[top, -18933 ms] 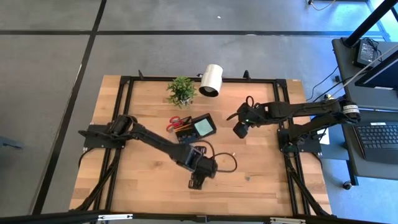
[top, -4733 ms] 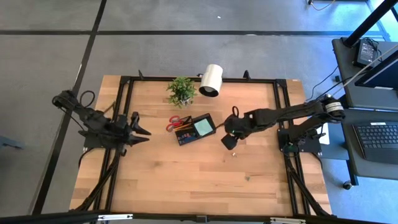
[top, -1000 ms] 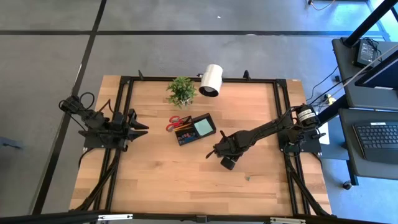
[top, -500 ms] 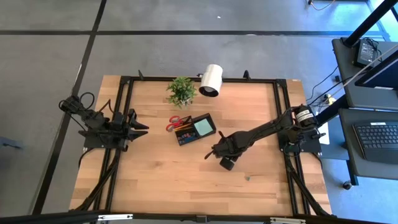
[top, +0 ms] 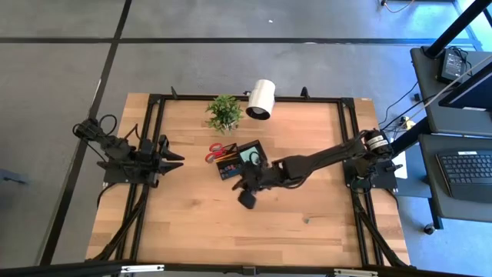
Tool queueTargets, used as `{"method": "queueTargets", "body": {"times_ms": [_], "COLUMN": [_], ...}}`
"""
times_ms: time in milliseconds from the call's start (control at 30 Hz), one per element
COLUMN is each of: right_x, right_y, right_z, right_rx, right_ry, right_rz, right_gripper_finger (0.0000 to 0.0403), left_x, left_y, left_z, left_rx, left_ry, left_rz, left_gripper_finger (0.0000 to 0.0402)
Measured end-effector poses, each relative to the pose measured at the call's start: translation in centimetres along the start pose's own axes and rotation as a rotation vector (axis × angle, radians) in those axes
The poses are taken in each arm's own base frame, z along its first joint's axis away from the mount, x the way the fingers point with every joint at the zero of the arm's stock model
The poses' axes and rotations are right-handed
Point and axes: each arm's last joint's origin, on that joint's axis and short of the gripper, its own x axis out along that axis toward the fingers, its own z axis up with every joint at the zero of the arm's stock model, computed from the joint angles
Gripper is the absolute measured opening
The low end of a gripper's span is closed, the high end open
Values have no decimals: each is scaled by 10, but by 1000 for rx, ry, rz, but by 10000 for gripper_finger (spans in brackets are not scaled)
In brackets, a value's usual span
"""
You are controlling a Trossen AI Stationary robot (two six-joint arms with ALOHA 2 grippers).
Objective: Pick and place office supplies into organizer
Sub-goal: Put the yellow binder clip into the black desk organizer
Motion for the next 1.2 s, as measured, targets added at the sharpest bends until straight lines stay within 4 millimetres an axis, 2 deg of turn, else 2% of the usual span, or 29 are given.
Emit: {"method": "queueTargets", "body": {"times_ms": [133,300,500,767,1200], "right_x": [-2,1,22,56,90], "right_y": [4,-8,-24,-37,-57], "right_z": [22,33,35,26,18], "right_rx": [-67,-81,-92,-93,-80], "right_ry": [-237,-307,-278,-218,-138], "right_rz": [-4,-93,-158,-209,-238], "right_gripper_finger": [68,68,69,69,69], "left_x": [0,0,0,0,0], "left_y": [0,0,1,1,1], "left_z": [0,-1,-4,-4,-7], "left_rx": [0,6,19,22,38], "left_ry": [0,10,35,40,63], "left_rz": [0,2,7,8,12], "left_gripper_finger": [88,89,89,89,90]}}
